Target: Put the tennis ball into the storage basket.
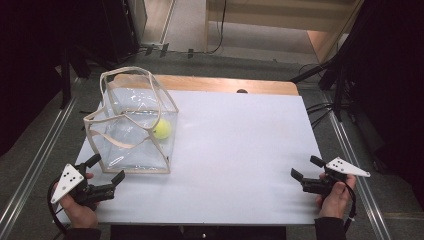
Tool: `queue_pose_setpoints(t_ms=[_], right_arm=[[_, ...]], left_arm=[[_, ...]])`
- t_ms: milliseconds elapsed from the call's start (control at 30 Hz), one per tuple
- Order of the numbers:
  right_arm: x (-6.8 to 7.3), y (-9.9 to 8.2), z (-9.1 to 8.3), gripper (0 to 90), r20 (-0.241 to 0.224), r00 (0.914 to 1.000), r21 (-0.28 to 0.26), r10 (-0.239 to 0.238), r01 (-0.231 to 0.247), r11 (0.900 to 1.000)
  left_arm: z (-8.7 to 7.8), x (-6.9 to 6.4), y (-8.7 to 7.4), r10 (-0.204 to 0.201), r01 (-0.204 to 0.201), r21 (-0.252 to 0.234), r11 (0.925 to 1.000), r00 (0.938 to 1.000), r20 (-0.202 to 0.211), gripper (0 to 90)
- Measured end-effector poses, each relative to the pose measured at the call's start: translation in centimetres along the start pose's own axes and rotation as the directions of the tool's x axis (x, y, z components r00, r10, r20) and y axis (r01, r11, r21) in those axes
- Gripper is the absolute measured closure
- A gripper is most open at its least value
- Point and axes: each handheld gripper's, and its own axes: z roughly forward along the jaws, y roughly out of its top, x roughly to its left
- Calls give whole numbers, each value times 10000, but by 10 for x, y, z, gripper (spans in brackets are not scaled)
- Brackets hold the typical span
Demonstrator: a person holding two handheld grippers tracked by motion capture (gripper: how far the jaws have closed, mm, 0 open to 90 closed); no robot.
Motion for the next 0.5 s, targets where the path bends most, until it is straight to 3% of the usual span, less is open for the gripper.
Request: queue_pose_setpoints(t_ms=[133, 300, 500], right_arm=[[-2, -3, -5, 0, 16, 10000, -138, 98, -98, 9999], [-4, -8, -7, 0, 462, 9987, -396, 228, -210, 9990], [-5, -9, -4, 0, 384, 9989, -475, 283, -264, 9985]], left_arm=[[0, 0, 0, 12, -12, -5, 10000, 10000, 11, 13], [0, 0, 0, 8, -8, 13, 10000, 10000, 10, 13], [0, 0, 0, -3, 3, 11, 10000, 10000, 5, 13]])
